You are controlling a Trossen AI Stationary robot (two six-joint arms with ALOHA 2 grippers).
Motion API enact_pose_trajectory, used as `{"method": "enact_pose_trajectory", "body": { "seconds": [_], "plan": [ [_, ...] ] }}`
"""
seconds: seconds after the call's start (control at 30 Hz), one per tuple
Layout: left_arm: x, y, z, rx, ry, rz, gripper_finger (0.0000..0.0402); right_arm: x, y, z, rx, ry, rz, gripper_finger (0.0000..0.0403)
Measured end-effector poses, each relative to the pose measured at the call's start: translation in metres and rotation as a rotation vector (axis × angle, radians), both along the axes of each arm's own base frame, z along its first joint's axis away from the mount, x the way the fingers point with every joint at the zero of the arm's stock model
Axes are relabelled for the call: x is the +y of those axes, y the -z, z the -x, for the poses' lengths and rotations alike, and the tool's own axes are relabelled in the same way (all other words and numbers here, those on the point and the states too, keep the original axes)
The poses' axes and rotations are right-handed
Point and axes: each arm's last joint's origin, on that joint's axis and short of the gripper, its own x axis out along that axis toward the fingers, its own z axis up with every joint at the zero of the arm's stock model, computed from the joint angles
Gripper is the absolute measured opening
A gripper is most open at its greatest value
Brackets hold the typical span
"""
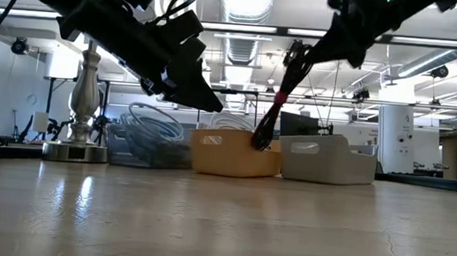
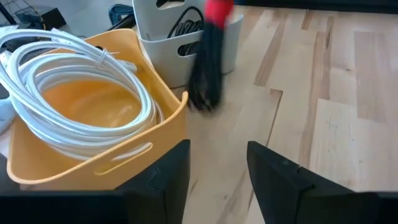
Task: Pick & Place USB Port
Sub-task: Put the black charger cable into the gray bin
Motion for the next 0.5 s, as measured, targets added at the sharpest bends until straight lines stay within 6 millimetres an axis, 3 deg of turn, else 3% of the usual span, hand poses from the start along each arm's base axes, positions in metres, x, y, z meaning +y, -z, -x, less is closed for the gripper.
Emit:
{"method": "enact_pose_trajectory", "body": {
  "seconds": [0.13, 0.27, 0.4, 0.5],
  "plan": [
    [0.000, 0.001, 0.000, 0.002, -0.004, 0.008, 0.0163, -0.004, -0.020, 0.027, 0.002, 0.095, 0.123, 0.0018],
    [0.000, 0.001, 0.000, 0.003, -0.004, 0.007, 0.0163, -0.006, -0.031, 0.055, -0.045, 0.155, 0.131, 0.0018],
    [0.000, 0.001, 0.000, 0.003, -0.004, 0.008, 0.0163, -0.008, -0.032, 0.076, -0.109, 0.176, 0.128, 0.0018],
    [0.000, 0.001, 0.000, 0.003, -0.004, 0.008, 0.0163, -0.012, -0.023, 0.087, -0.129, 0.267, 0.124, 0.0018]
  ]
}}
